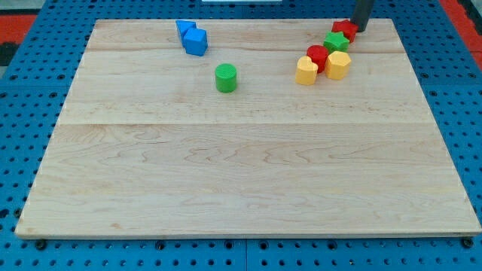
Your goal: Move the green star to the green circle
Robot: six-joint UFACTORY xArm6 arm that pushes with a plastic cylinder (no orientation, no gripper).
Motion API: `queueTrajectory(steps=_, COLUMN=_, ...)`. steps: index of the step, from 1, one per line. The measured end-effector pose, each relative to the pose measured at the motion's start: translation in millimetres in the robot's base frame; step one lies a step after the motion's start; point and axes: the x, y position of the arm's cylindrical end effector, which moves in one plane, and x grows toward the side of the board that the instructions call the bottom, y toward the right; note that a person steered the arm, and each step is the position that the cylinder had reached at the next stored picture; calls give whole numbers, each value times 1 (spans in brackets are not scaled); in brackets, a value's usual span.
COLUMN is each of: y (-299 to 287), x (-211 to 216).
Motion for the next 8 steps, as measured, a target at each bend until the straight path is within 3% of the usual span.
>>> queueTrajectory(steps=1, y=-24, x=24)
queueTrajectory(steps=2, y=-86, x=27)
queueTrajectory(steps=3, y=-96, x=5)
queueTrajectory(steps=4, y=-54, x=-17)
queueTrajectory(steps=6, y=-141, x=22)
queueTrajectory(steps=7, y=-146, x=22)
queueTrajectory(steps=8, y=-72, x=23)
